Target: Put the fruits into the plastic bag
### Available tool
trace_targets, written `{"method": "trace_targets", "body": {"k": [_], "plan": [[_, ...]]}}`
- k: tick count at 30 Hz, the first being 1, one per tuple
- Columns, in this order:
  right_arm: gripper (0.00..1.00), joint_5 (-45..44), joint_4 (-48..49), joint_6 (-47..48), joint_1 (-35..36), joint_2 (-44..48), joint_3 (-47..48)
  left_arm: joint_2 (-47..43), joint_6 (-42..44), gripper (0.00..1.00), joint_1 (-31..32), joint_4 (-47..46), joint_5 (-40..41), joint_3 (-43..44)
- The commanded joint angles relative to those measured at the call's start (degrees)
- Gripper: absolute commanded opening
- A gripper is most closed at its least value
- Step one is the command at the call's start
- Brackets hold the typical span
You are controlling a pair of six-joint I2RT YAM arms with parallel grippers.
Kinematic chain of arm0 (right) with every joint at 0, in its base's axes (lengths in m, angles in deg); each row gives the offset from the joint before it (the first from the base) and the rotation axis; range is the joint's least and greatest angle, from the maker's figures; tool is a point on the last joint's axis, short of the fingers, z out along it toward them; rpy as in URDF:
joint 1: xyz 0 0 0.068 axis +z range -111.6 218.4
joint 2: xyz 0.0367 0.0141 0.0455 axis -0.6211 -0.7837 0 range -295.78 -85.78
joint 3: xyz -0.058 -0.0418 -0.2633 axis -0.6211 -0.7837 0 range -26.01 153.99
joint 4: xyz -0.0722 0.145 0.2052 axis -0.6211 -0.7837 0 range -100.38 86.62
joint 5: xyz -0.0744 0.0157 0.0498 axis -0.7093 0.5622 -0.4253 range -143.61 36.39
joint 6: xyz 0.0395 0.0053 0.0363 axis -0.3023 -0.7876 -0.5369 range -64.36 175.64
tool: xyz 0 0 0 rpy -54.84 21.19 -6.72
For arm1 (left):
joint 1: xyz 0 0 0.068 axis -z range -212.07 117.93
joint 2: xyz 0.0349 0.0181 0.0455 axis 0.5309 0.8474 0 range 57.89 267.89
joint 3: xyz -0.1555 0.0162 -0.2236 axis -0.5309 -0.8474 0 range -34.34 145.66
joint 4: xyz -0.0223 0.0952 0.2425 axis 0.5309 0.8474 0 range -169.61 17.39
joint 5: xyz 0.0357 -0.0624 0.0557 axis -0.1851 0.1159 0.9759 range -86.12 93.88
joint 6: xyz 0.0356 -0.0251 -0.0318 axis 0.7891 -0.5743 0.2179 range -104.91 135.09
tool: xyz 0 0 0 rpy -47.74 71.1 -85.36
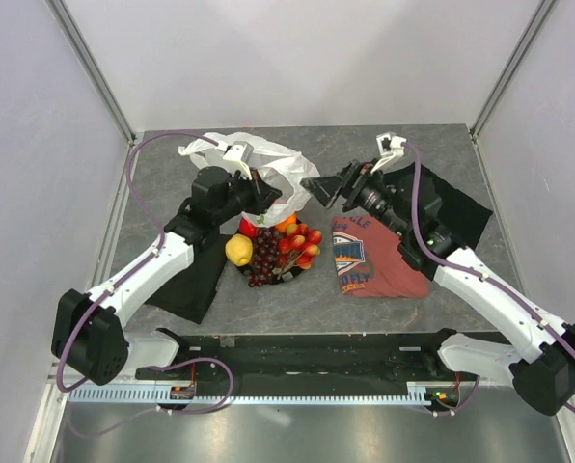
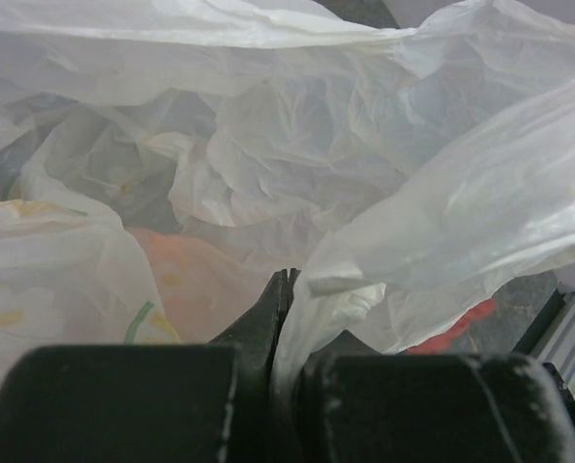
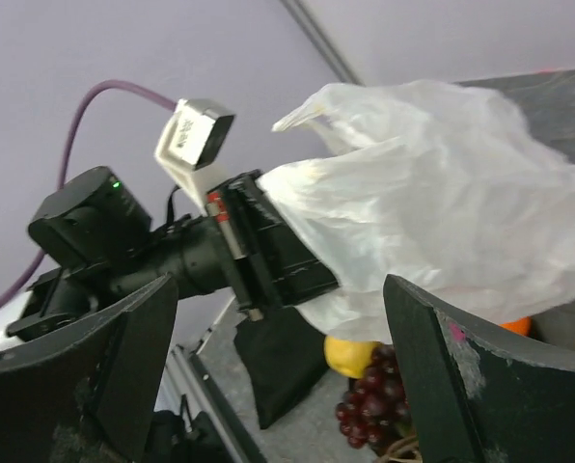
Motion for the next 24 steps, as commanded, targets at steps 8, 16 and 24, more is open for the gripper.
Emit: {"method": "trace_targets", "body": {"k": [8,16,24], "plan": [[0.96,-23.4,-4.0,13.7,12.8,-3.6,-1.7,-2.0,0.0,0.02,2.7,-2.3,3.2,-1.9],[0.84,-29.6,-3.7,16.6,13.4,-10.2,0.0,-0.5,-1.2,0.02,5.3,-2.8,1.5,-1.0],[0.2,-34.0,-0.9,19.1,13.2,-12.6,0.7,-2.5,-2.4,0.26,6.8,-0.1,-2.7,-2.1]]}}
